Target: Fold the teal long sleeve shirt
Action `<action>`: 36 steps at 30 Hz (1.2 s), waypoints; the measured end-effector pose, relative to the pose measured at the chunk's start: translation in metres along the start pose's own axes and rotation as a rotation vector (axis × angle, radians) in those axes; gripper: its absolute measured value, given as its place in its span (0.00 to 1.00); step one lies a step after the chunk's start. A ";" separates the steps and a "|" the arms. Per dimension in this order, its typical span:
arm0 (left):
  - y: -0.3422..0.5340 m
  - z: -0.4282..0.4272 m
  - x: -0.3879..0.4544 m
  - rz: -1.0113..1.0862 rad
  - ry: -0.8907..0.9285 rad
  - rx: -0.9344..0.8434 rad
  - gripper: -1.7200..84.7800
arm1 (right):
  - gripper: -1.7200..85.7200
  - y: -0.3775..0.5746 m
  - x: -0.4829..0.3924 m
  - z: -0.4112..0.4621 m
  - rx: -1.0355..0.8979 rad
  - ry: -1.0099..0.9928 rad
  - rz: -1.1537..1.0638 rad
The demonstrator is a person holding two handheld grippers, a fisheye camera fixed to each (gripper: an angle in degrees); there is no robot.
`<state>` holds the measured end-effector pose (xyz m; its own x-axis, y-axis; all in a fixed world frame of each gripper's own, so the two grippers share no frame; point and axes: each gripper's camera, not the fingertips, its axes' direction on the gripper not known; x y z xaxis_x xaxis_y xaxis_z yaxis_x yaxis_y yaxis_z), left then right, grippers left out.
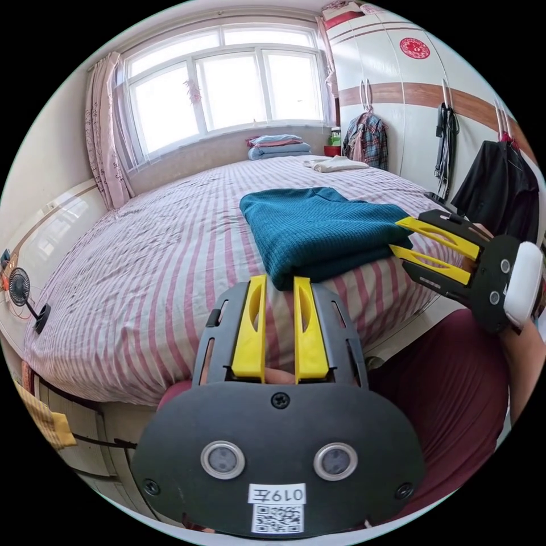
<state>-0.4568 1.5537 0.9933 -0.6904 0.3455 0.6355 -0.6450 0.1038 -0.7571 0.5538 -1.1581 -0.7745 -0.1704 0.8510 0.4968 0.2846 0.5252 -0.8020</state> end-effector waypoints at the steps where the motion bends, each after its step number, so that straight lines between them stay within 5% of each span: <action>1: -0.001 0.000 0.000 0.006 -0.005 -0.005 0.09 | 0.11 -0.003 0.004 0.000 -0.001 -0.001 0.000; 16: -0.005 -0.005 -0.010 -0.051 -0.036 -0.006 0.04 | 0.02 -0.003 0.067 0.017 -0.002 -0.063 0.106; 29: 0.025 0.000 -0.070 -0.351 0.192 0.018 0.03 | 0.01 0.027 0.111 0.044 -0.026 -0.162 0.175; 36: 0.021 -0.007 -0.052 -0.225 0.140 0.011 0.03 | 0.01 0.035 0.104 0.056 -0.024 -0.139 0.082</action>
<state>-0.4320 1.5449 0.9433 -0.4780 0.4404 0.7600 -0.7812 0.1825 -0.5970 0.4933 -1.0510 -0.7694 -0.2739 0.8842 0.3784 0.3252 0.4554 -0.8288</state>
